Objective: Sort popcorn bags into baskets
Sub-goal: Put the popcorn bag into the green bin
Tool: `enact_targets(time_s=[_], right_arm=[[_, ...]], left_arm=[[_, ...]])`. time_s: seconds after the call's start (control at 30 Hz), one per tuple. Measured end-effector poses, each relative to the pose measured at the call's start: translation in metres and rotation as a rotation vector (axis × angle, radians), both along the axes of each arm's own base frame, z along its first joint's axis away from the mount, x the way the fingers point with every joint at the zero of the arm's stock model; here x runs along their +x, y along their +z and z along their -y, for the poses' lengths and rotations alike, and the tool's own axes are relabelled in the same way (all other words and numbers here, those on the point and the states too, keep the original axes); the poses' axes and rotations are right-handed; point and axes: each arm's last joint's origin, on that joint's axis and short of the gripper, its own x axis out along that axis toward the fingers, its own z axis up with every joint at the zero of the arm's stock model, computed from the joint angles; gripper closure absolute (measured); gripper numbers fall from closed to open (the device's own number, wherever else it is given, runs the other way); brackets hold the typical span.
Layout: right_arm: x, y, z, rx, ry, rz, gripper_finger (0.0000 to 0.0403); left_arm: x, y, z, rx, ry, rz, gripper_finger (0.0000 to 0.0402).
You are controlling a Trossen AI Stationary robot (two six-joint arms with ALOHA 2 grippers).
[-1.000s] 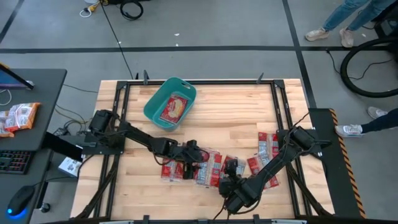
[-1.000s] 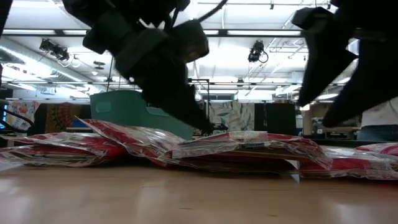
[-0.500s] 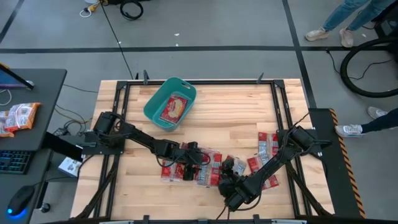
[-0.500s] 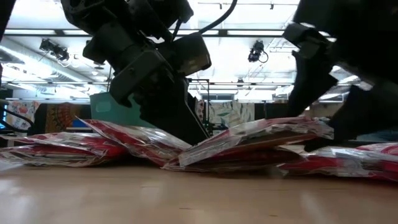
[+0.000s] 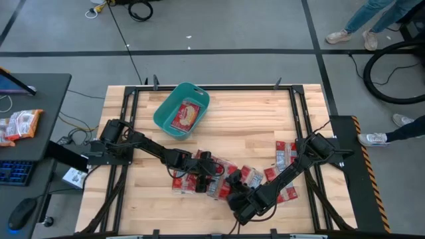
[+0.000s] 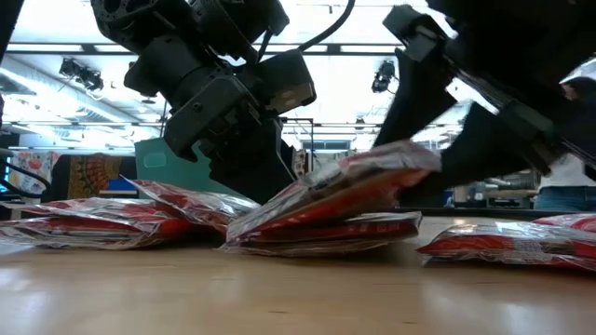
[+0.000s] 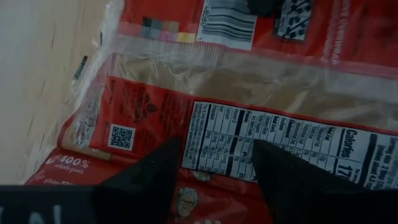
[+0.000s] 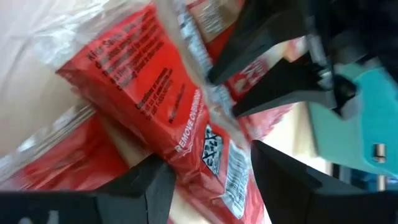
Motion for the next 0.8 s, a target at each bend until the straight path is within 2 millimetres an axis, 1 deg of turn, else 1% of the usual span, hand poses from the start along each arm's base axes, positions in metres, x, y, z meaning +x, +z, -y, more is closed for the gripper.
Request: enact_targets(time_s=[0.23, 0.4, 0.47, 0.53, 0.63, 0.8], right_arm=[[0.005, 0.005, 0.001, -0.060, 0.013, 0.023, 0.0194], [0.014, 0.003, 0.013, 0.008, -0.007, -0.011, 0.0196], [0.017, 0.003, 0.017, 0.025, -0.013, -0.022, 0.0207], [0.018, 0.003, 0.019, 0.031, -0.015, -0.027, 0.0229], [0.020, 0.003, 0.020, 0.040, 0.011, -0.043, 0.0277], [0.021, 0.003, 0.017, 0.066, 0.038, -0.055, 0.0361]], left_arm=[[0.000, 0.000, 0.000, 0.002, -0.004, 0.005, 0.0192], [0.001, 0.001, 0.000, -0.002, -0.005, 0.025, 0.0192], [0.002, 0.001, 0.000, -0.003, -0.005, 0.028, 0.0192], [0.002, 0.001, 0.000, -0.003, -0.005, 0.028, 0.0192], [0.001, 0.001, 0.000, -0.001, -0.006, 0.024, 0.0192], [-0.004, 0.010, -0.001, -0.006, -0.003, -0.004, 0.0192]])
